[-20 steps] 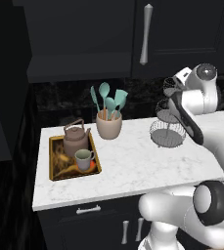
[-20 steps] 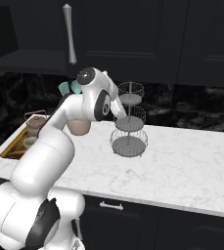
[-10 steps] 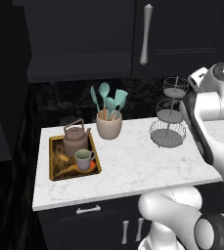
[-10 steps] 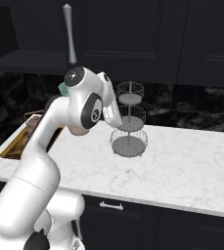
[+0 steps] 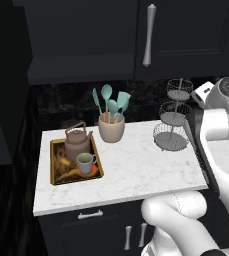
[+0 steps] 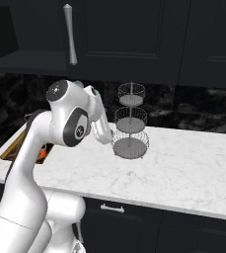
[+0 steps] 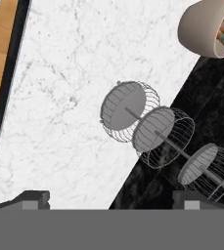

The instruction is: Pick the kettle from the counter and place it on the tray. Then pick the mug from the cabinet and place it on the tray. Then close the cabinet doors.

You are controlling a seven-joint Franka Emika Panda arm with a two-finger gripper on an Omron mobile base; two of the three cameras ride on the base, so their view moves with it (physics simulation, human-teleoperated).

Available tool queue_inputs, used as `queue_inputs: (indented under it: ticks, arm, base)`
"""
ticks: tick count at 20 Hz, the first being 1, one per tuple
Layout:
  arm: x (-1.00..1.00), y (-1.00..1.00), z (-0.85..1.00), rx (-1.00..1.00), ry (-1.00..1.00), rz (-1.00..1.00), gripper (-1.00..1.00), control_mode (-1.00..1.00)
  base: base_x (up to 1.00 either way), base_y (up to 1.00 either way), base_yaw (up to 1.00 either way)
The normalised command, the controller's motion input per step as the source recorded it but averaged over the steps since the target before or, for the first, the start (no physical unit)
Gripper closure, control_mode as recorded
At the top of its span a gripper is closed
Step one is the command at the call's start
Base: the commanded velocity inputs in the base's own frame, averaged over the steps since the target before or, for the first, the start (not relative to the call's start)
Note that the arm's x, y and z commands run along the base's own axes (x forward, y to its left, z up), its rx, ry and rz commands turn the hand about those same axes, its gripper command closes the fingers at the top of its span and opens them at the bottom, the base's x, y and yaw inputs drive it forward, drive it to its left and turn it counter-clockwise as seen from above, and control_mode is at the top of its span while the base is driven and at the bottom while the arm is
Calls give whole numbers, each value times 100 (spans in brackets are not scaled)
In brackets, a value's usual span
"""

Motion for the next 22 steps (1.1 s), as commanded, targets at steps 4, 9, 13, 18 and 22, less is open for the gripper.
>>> queue_inputs:
  ticks: [4,9,13,18,22]
  arm:
    - [-20,8,-5,-3,-3,0,-100,-100]
    - [-37,5,-9,-1,0,-2,-100,-100]
    - [-38,6,-7,-2,0,-2,-100,-100]
    - [-35,23,-6,-8,-1,-1,-100,-100]
    - [-48,47,-3,-18,-11,0,-100,-100]
  base:
    - [0,0,0]
    - [0,0,0]
    - [0,0,0]
    - [0,0,0]
    - [0,0,0]
